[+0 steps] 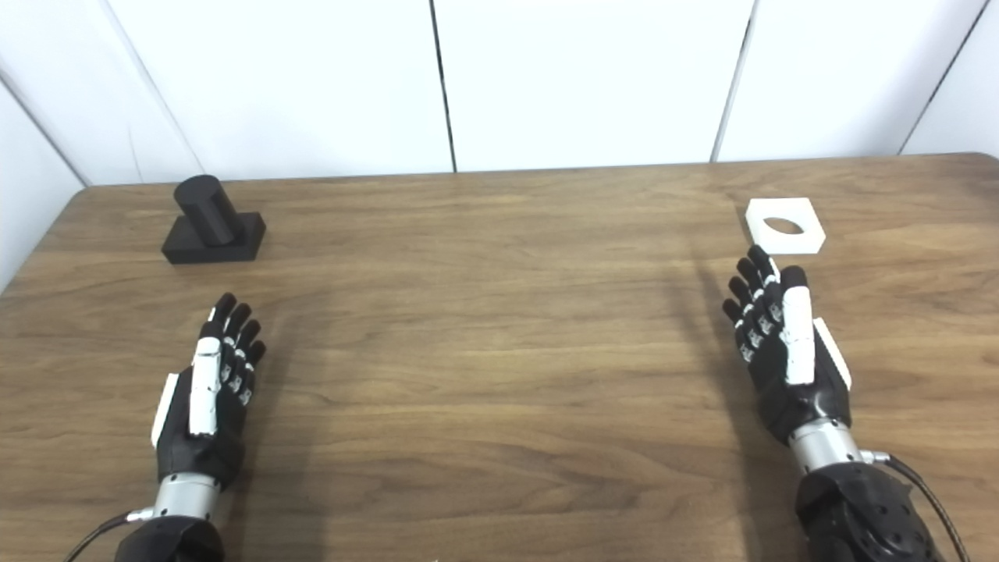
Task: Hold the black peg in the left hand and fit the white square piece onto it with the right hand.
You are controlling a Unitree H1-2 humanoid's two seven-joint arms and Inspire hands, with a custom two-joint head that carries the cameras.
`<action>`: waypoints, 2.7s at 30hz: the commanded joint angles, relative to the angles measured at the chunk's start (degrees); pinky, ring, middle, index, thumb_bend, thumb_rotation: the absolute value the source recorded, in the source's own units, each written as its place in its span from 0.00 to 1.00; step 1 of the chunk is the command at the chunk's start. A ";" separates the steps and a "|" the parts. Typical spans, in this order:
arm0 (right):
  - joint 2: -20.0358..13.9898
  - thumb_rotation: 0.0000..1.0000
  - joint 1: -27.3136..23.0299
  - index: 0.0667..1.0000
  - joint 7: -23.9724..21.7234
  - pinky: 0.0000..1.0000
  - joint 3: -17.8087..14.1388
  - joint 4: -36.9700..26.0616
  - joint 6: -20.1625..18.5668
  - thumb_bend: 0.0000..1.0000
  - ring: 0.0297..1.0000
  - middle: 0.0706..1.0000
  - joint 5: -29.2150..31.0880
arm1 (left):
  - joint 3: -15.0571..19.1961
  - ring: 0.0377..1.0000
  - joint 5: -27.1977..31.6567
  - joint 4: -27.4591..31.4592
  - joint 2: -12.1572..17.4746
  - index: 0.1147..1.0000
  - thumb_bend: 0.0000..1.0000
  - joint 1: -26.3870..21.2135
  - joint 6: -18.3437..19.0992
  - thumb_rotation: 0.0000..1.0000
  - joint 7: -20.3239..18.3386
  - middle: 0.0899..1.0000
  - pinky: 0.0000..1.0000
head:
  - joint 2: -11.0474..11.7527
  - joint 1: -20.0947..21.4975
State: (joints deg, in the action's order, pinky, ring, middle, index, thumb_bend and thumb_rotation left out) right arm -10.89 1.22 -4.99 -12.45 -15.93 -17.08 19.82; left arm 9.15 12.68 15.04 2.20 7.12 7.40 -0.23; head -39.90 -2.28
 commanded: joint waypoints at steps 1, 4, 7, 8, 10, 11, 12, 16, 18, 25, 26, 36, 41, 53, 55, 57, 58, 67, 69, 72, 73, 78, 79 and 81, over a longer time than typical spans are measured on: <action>0.06 1.00 -1.58 0.99 -0.25 1.00 -0.18 -1.70 1.16 0.50 1.00 1.00 0.85 | -0.23 0.99 -0.54 2.52 0.49 1.00 0.48 0.25 -1.62 0.88 -0.33 0.99 1.00 | -0.05 -0.01; -0.01 1.00 -1.60 0.99 -0.31 1.00 -0.12 -1.61 1.24 0.50 1.00 1.00 0.72 | -0.32 0.99 -0.94 2.74 0.34 1.00 0.49 0.33 -1.27 0.88 -0.16 0.99 1.00 | -0.03 -0.16; -0.09 1.00 -1.67 0.99 -0.51 1.00 -0.21 -1.28 1.54 0.51 1.00 1.00 0.89 | -0.66 0.99 -1.86 3.27 0.56 1.00 0.52 0.38 -0.87 0.84 -0.12 0.98 1.00 | 0.00 -1.19; -0.09 1.00 -1.70 0.99 -0.51 1.00 -0.28 -1.21 1.54 0.51 1.00 1.00 0.99 | -0.96 0.99 -2.98 3.47 1.11 1.00 0.54 0.39 -1.09 0.83 -0.25 0.98 1.00 | -0.02 -1.55; -0.12 1.00 -1.72 0.99 -0.52 1.00 -0.39 -1.24 1.28 0.51 1.00 1.00 1.30 | -1.47 0.98 -5.52 3.61 2.62 1.00 0.56 0.30 -2.03 0.68 -0.72 0.98 1.00 | -0.08 -2.25; -0.16 1.00 -1.74 0.99 -0.53 1.00 -0.45 -1.21 1.20 0.51 1.00 1.00 1.45 | -1.70 0.98 -6.99 3.72 3.34 1.00 0.56 0.29 -2.39 0.63 -0.94 0.97 1.00 | -0.02 -2.98; -0.25 1.00 -1.78 0.99 -0.58 1.00 -0.49 -1.08 1.23 0.51 1.00 1.00 1.57 | -1.74 0.98 -9.57 4.62 4.14 1.00 0.56 0.28 -1.56 0.61 -0.46 0.97 1.00 | 0.05 -3.54; -0.90 1.00 -2.02 1.00 -1.12 1.00 -0.52 0.09 1.77 0.51 1.00 1.00 1.89 | -0.38 0.96 -16.66 8.10 6.91 1.00 0.71 -0.53 0.67 0.49 1.10 0.92 1.00 | 0.19 -4.69; -1.23 1.00 -2.20 1.00 -1.79 1.00 -0.54 1.11 2.54 0.52 1.00 1.00 2.21 | 1.61 0.98 -15.14 9.80 8.32 1.00 0.76 -1.54 2.15 0.41 0.90 0.94 1.00 | 0.33 -5.25; -1.73 1.00 -3.02 1.00 -2.79 1.00 -0.71 2.83 3.42 0.53 1.00 1.00 2.19 | 5.16 0.98 -20.37 13.56 16.72 1.00 0.93 -5.96 14.39 0.25 -0.25 0.98 0.95 | 0.66 -6.87; -1.81 1.00 -3.12 1.00 -2.88 1.00 -0.77 3.03 3.47 0.53 1.00 1.00 2.20 | 5.12 0.98 -21.38 14.01 17.76 1.00 0.94 -6.47 16.25 0.24 -0.58 0.98 0.95 | 0.72 -7.12; -3.40 1.00 -3.73 1.00 -4.28 1.00 -0.25 4.82 4.55 0.57 1.00 1.00 1.12 | 7.71 0.92 -43.47 11.01 21.93 1.00 0.96 -13.88 19.53 0.19 -17.13 0.99 0.78 | 1.27 -9.05; -4.13 1.00 -3.84 1.00 -4.64 1.00 -0.28 4.86 4.40 0.60 1.00 1.00 0.91 | 5.94 0.98 -53.59 6.64 23.24 0.96 0.95 -17.25 19.51 0.23 -22.73 0.99 0.83 | 1.16 -8.52; -4.61 1.00 -3.19 1.00 -4.73 1.00 -0.24 3.30 3.02 0.60 1.00 1.00 1.51 | 0.19 1.00 -56.60 -8.40 29.15 0.91 0.96 -25.55 17.77 0.31 -20.13 0.96 1.00 | 1.24 -8.45; -4.65 1.00 -3.11 1.00 -4.59 1.00 -0.11 3.07 2.64 0.59 1.00 1.00 1.44 | -0.89 1.00 -56.10 -11.50 30.32 0.90 0.96 -26.98 16.64 0.33 -18.52 0.96 1.00 | 1.26 -8.55; -4.69 1.00 -3.07 1.00 -4.59 1.00 0.03 3.02 2.42 0.59 0.99 0.99 1.43 | -1.63 1.00 -55.23 -14.19 31.17 0.89 0.96 -28.55 16.55 0.33 -17.46 0.96 1.00 | 1.36 -8.65; -4.76 1.00 -3.07 1.00 -4.79 1.00 0.15 3.11 2.47 0.59 0.99 1.00 1.49 | -2.03 1.00 -54.82 -15.57 31.66 0.89 0.96 -29.37 16.48 0.33 -17.00 0.96 1.00 | 1.36 -8.65; -4.60 1.00 -3.04 1.00 -5.23 1.00 0.72 3.62 2.45 0.57 0.99 0.98 1.89 | -4.86 1.00 -53.33 -17.70 34.21 0.92 0.97 -32.60 17.75 0.33 -14.68 0.97 1.00 | 1.79 -8.71; -4.84 1.00 -3.00 1.00 -5.61 1.00 1.01 3.95 2.74 0.58 0.99 0.99 1.68 | -5.39 1.00 -53.24 -17.21 34.64 0.93 0.97 -32.80 17.91 0.34 -14.73 0.97 1.00 | 1.87 -8.61; -4.91 1.00 -2.88 1.00 -6.02 1.00 1.42 3.96 2.67 0.57 0.99 0.99 1.86 | -6.79 1.00 -53.53 -18.57 35.88 0.93 0.98 -34.15 17.63 0.34 -15.25 0.97 1.00 | 2.38 -8.30; -4.91 1.00 -2.80 1.00 -6.10 1.00 1.56 3.86 2.59 0.57 0.99 0.99 1.88 | -7.40 1.00 -53.50 -19.60 36.47 0.92 0.98 -34.96 17.22 0.32 -15.42 0.97 1.00 | 2.41 -8.25; -5.25 1.00 -2.45 1.00 -6.14 1.00 1.63 2.97 2.03 0.55 0.97 0.98 1.85 | -11.64 1.00 -54.15 -24.30 39.29 0.93 1.00 -39.42 16.69 0.31 -17.37 0.98 1.00 | 2.36 -8.08; -5.41 1.00 -2.36 1.00 -6.19 1.00 1.62 2.72 1.89 0.56 0.97 0.98 1.86 | -12.32 1.00 -54.11 -25.04 39.68 0.93 1.00 -40.16 16.55 0.30 -17.51 0.98 1.00 | 2.28 -8.08; -5.69 1.00 -2.13 1.00 -6.34 1.00 1.51 2.12 1.46 0.56 0.97 0.97 2.17 | -13.88 1.00 -54.30 -26.97 40.16 0.92 1.00 -41.84 16.87 0.29 -17.72 0.97 1.00 | 2.14 -8.04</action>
State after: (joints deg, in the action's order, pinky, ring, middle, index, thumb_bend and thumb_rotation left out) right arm -15.50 0.00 -10.37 -10.87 -11.63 -15.89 21.00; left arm -4.60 -40.56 -12.03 40.10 -31.07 25.30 -18.67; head -37.70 -10.28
